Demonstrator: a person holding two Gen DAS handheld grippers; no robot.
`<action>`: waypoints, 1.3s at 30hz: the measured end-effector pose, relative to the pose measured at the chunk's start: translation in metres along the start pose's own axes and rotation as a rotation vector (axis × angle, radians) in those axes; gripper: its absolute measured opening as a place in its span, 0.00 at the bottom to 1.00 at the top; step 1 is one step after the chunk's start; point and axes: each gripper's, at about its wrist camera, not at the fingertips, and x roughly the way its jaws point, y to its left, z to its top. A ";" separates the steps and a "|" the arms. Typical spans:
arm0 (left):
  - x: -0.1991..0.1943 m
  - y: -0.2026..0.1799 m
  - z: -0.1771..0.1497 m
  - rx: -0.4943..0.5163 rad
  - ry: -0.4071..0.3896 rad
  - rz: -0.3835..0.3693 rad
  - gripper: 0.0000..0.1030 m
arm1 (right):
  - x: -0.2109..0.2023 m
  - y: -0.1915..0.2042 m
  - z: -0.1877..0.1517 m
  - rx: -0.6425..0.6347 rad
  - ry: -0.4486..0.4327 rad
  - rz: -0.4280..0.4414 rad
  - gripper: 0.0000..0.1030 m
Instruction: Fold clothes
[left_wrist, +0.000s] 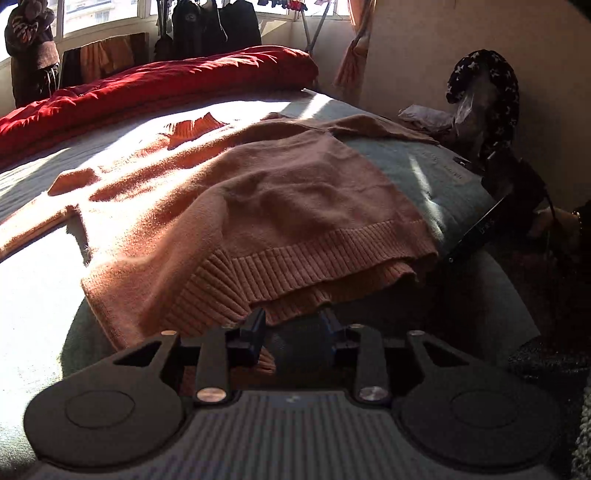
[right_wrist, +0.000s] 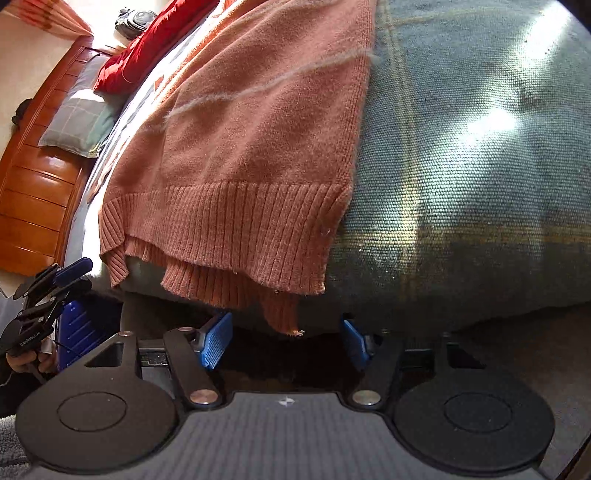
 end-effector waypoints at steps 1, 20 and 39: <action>0.000 0.000 0.000 0.001 0.000 -0.002 0.31 | 0.004 -0.002 0.001 0.013 -0.001 0.007 0.57; -0.005 -0.005 -0.007 0.081 0.043 0.073 0.40 | -0.110 0.044 0.012 -0.112 -0.238 -0.046 0.03; 0.002 -0.025 0.002 0.216 0.007 0.120 0.47 | -0.088 0.010 0.044 -0.067 -0.328 -0.103 0.56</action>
